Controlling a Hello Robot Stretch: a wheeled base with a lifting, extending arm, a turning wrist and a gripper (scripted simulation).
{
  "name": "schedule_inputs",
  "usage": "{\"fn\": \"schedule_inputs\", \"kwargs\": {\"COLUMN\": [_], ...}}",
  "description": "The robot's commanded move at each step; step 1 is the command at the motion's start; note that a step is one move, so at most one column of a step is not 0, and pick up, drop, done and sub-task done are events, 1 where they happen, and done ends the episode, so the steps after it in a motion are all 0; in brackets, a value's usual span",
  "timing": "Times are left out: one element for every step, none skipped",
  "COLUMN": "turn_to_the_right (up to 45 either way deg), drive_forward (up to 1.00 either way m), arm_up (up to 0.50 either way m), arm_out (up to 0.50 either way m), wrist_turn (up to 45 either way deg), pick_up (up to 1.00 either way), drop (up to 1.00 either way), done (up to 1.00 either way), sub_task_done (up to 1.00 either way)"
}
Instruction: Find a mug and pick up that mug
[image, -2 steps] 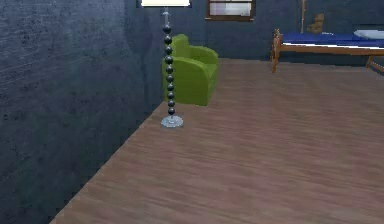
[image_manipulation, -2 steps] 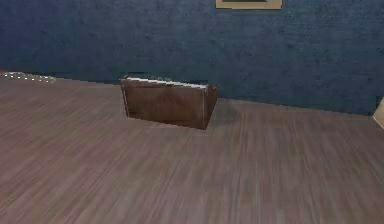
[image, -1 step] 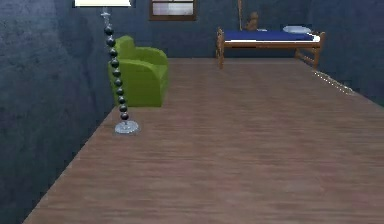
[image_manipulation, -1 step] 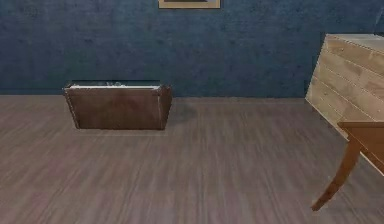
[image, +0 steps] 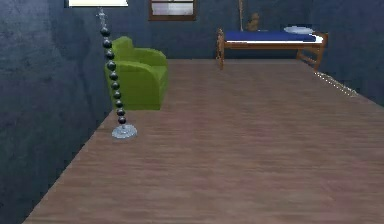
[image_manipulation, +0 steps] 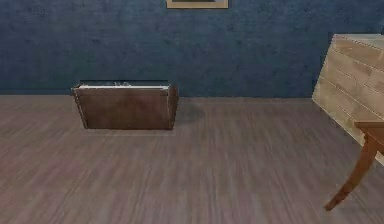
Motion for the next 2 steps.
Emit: {"fn": "schedule_inputs", "kwargs": {"turn_to_the_right": [45.0, 45.0], "drive_forward": [0.0, 0.0], "arm_up": [0.0, 0.0], "arm_out": [0.0, 0.0], "wrist_turn": [0.0, 0.0], "pick_up": [0.0, 0.0], "drop": [0.0, 0.0], "done": [0.0, 0.0], "sub_task_done": [0.0, 0.0]}}
